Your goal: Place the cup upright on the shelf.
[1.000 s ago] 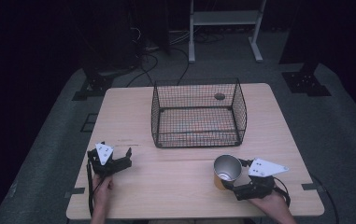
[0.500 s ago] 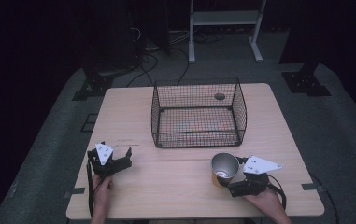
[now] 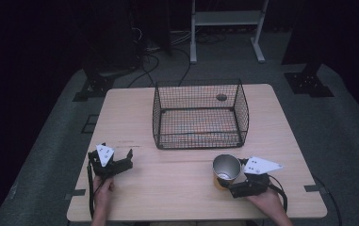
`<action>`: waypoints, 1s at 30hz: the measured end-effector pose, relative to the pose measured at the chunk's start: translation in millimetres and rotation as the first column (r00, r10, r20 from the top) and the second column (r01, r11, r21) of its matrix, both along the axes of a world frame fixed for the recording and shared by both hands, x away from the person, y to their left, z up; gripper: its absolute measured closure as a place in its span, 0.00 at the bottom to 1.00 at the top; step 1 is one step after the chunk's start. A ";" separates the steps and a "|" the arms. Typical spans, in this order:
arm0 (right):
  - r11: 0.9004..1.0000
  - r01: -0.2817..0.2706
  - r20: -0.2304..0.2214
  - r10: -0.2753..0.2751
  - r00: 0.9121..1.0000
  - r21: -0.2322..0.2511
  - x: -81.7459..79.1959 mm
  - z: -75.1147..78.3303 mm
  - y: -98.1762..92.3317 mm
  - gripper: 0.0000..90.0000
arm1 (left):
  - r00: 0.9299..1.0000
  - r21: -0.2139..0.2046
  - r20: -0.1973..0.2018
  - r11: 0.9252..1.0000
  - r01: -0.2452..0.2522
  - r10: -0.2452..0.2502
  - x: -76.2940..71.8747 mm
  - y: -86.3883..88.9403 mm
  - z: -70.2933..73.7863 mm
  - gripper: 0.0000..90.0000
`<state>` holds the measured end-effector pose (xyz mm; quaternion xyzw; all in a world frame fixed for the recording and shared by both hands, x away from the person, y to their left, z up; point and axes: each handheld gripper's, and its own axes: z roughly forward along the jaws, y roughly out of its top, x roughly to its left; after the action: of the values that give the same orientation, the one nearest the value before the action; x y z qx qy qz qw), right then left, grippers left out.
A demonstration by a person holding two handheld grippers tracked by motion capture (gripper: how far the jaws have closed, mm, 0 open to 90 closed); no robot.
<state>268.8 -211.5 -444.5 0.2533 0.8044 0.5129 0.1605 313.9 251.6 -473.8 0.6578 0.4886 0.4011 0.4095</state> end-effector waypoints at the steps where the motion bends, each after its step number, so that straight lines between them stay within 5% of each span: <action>1: 1.000 -0.003 -0.004 0.003 1.000 0.013 0.4 3.6 -1.4 0.15 | 1.000 0.000 0.000 1.000 0.000 0.000 0.0 0.0 0.0 0.00; 30: 0.996 -0.078 -0.008 0.078 0.997 0.033 28.4 74.1 -11.0 0.15 | 1.000 0.000 -0.001 1.000 0.000 0.000 0.0 0.0 0.0 0.00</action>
<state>297.2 -222.5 -370.4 0.2265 0.8059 0.5307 0.1326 313.9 251.6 -473.8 0.6580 0.4888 0.4007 0.4093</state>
